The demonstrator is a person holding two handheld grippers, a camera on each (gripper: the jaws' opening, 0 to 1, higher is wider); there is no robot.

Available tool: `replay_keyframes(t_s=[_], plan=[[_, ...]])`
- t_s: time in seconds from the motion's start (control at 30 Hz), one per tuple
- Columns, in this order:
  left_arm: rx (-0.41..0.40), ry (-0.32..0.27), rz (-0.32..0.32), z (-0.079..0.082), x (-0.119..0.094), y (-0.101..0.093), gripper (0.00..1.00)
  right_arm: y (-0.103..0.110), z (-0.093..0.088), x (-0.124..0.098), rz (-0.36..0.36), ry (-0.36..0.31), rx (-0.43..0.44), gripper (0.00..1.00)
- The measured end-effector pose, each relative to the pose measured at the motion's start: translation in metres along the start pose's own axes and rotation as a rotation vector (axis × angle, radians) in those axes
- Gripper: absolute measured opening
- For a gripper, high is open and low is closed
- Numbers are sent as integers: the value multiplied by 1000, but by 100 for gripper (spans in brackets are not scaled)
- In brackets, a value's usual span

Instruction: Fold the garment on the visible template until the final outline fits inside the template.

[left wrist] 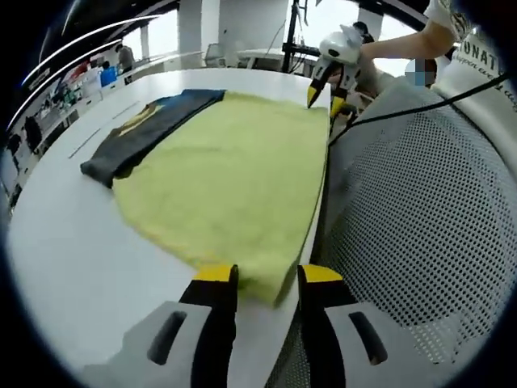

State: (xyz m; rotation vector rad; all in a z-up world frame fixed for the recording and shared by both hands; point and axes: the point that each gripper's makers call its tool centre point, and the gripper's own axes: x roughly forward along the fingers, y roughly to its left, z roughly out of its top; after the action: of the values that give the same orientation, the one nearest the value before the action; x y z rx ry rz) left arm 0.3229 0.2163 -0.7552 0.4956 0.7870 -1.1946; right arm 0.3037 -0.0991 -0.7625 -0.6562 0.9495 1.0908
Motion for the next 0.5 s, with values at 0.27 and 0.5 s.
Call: replay_keyframes(t_s=[0.27, 0.5], plan=[[58, 32, 23, -4, 2, 3, 23, -2, 1, -1, -10, 6, -37, 25], [59, 35, 45, -3, 2, 7, 18, -1, 4, 0, -3, 2, -56, 16]])
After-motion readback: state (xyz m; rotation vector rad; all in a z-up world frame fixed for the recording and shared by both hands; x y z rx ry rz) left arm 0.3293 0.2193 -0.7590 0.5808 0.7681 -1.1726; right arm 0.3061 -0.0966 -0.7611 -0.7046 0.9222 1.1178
